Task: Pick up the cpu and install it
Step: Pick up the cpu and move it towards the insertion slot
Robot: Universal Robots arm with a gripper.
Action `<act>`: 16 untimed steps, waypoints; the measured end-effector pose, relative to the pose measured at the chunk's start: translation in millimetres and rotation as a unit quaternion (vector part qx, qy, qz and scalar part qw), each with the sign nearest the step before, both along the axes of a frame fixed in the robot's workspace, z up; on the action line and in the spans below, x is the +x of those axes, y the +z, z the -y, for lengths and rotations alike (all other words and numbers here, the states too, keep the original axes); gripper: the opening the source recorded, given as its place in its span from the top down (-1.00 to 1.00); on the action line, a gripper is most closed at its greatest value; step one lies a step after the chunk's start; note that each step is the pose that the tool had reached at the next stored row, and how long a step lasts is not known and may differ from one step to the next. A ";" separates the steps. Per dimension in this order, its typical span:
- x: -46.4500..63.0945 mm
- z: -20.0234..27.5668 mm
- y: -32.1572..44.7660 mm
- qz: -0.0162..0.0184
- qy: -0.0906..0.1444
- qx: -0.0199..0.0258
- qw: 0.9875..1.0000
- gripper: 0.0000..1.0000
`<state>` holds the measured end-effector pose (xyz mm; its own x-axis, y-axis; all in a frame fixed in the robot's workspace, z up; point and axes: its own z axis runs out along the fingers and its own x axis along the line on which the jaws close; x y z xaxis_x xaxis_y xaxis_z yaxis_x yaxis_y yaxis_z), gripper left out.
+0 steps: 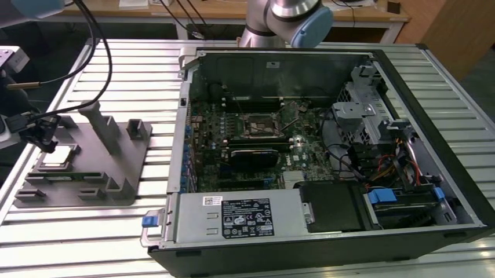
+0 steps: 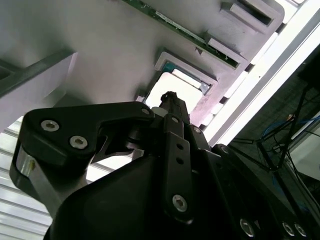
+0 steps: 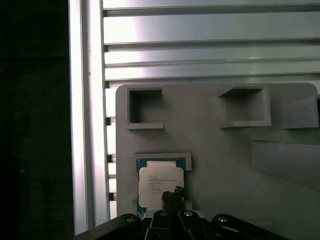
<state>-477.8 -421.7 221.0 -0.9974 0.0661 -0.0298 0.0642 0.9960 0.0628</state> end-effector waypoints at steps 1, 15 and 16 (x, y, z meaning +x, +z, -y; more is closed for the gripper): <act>-0.5 -0.2 -1.0 0.000 0.000 0.000 1.000 0.79; -3.2 -1.3 -16.1 0.000 0.002 0.000 1.000 0.79; -3.2 -1.3 -16.8 0.000 0.002 0.000 1.000 0.79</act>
<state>-481.0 -420.4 204.1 -0.9977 0.0615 -0.0302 0.0594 0.9962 0.0636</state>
